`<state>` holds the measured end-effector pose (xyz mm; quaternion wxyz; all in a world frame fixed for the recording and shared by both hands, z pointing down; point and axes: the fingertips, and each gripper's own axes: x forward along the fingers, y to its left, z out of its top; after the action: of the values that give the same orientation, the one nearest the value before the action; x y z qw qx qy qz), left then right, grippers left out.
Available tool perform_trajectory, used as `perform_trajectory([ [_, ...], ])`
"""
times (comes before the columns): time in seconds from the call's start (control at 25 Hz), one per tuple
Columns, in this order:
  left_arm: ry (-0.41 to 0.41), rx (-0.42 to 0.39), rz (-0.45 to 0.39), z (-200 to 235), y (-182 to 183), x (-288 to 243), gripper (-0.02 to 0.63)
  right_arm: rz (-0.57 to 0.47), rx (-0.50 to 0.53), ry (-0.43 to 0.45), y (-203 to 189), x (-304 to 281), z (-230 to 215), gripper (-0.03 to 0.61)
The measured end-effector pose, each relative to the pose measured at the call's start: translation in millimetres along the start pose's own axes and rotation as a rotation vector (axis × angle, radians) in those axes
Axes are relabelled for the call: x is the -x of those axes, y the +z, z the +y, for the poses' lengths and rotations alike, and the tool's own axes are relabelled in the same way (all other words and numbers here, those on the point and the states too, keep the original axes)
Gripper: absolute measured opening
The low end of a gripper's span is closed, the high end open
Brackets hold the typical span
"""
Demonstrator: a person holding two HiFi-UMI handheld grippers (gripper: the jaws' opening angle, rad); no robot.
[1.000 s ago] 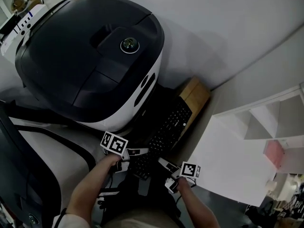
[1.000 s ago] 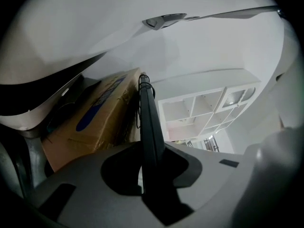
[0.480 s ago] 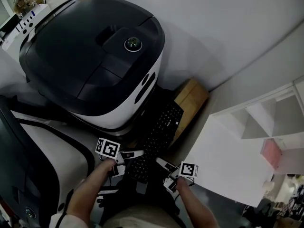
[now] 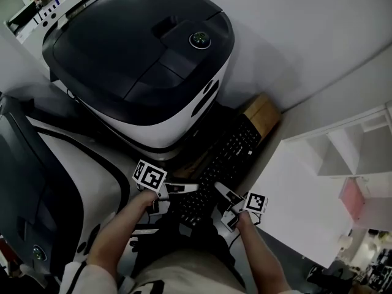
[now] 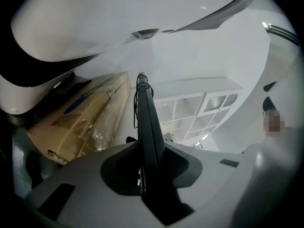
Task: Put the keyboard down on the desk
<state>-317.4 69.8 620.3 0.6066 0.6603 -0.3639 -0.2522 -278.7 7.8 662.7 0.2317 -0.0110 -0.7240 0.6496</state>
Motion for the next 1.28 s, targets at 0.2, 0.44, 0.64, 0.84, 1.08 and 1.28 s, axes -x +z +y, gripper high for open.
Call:
perform_trajectory([
  [0.2,-0.033,-0.034,0.012,-17,-2,3,0.114,-0.007,0.030,0.036,8,2,16,0.314],
  [0.44,-0.088,-0.034,0.000,-31,-4,19,0.115,-0.061,0.035,0.127,24,1,45,0.314],
  [0.64,-0.142,0.043,-0.005,-43,-7,27,0.121,-0.059,0.074,0.161,30,3,65,0.268],
  [0.84,-0.225,0.025,-0.011,-59,3,38,0.121,-0.095,0.074,0.260,34,7,89,0.184],
  [1.08,-0.318,0.038,-0.021,-72,3,45,0.121,-0.053,0.099,0.333,22,7,111,0.185],
  [1.28,-0.351,0.015,-0.035,-78,5,50,0.120,-0.017,0.164,0.274,0,15,113,0.272],
])
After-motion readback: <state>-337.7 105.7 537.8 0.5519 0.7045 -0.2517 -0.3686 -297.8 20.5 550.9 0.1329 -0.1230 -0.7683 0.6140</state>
